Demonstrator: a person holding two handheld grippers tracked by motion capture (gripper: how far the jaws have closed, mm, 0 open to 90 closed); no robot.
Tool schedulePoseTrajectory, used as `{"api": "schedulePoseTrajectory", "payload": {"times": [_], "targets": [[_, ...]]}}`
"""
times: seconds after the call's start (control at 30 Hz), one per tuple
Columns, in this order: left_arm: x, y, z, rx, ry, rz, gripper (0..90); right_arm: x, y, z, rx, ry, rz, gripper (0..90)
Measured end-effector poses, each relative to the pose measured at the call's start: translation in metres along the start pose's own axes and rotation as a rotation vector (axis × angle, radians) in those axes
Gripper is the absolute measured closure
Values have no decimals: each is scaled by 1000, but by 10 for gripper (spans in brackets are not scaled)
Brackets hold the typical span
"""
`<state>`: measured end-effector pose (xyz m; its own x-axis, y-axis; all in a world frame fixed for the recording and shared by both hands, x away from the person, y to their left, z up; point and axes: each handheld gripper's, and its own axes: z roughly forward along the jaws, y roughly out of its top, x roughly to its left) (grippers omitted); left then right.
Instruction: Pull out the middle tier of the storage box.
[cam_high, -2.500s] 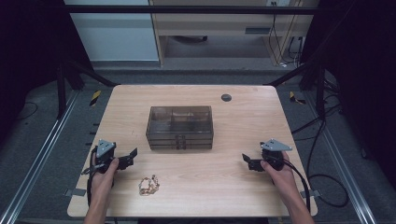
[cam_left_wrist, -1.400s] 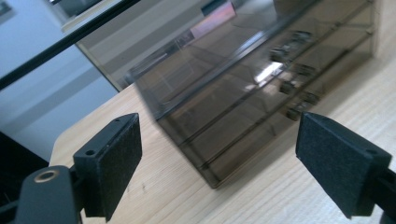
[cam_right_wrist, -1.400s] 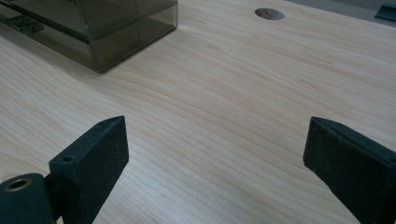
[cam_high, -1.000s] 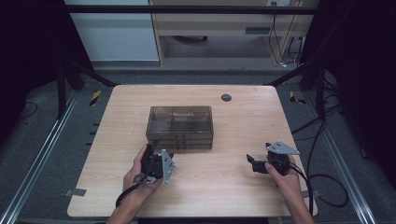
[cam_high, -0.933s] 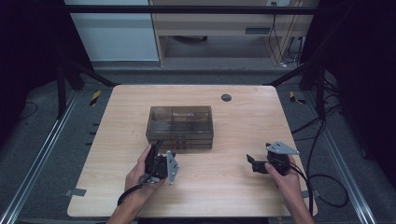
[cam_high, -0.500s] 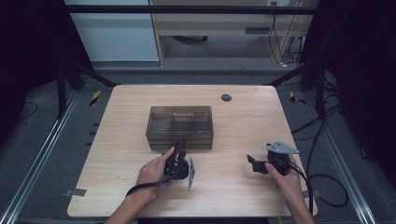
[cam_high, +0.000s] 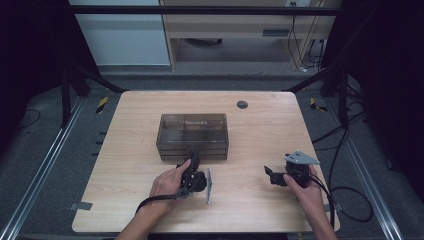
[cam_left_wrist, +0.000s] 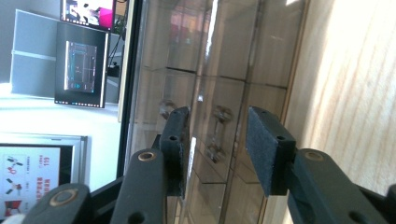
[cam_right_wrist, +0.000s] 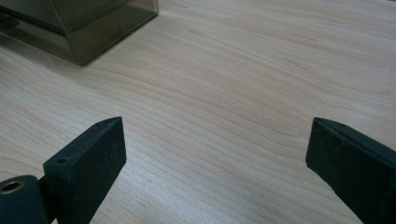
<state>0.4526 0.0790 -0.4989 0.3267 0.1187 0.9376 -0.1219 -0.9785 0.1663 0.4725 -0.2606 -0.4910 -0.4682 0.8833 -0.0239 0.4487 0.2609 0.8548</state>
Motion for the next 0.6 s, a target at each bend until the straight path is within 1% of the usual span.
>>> {"api": "schedulePoseTrajectory", "payload": {"times": [0.03, 0.07, 0.1, 0.2, 0.27, 0.33, 0.37, 0.4, 0.43, 0.5, 0.6], "targets": [[-1, 0, 0, 10, -3, 9, 615, 0, 0, 0, 1, 0, 6, 53], [-1, 0, 0, 10, -3, 9, 617, 0, 0, 0, 1, 0, 6, 53], [-2, 0, 0, 11, 3, 13, 625, -1, 0, 0, 2, -2, 8, 54], [-2, 0, 0, 12, 6, 12, 636, -1, 0, 0, 2, -3, 7, 54], [-3, -1, 3, 25, 9, 25, 658, -1, 0, 0, 1, -3, 2, 54], [-3, -1, 4, 24, 13, 28, 669, -1, 0, 0, 2, -2, 1, 55], [-4, -1, 5, 35, 14, 36, 690, -1, 0, 0, 4, -1, 2, 55], [-4, -1, 5, 35, 14, 36, 698, -1, 0, 0, 4, -1, 2, 55], [-4, -2, 7, 41, 19, 43, 705, -1, 0, 0, 5, 0, 2, 55], [-5, -2, 9, 44, 26, 49, 714, -1, 0, 1, 4, -1, -5, 55], [-6, -2, 10, 46, 29, 54, 722, -1, 0, 1, 8, 0, -2, 55]]}}
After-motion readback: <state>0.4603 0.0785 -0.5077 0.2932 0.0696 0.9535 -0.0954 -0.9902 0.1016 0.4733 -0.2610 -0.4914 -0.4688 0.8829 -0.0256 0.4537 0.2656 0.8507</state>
